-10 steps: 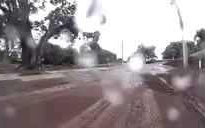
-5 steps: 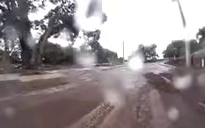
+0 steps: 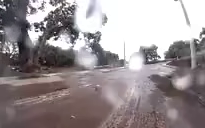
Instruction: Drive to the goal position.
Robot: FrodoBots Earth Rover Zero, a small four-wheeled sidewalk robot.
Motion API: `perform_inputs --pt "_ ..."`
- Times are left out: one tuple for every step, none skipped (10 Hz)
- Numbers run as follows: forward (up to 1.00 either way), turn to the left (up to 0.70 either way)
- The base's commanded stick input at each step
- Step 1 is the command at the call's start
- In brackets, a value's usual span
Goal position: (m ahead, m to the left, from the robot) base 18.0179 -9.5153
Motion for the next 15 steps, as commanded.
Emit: perform_inputs --pt "0.85 0.00" --pt "0.85 0.00" --pt "0.85 0.00" --pt "0.85 0.00" --pt "0.85 0.00" --pt "0.85 -0.27" --pt "0.85 -0.27" --pt "0.85 -0.27" --pt "0.85 -0.27" --pt "0.85 -0.27" --pt "0.85 -0.27" --pt "0.85 -0.27" --pt "0.85 -0.27" --pt "0.85 -0.27" --pt "0.85 -0.27"
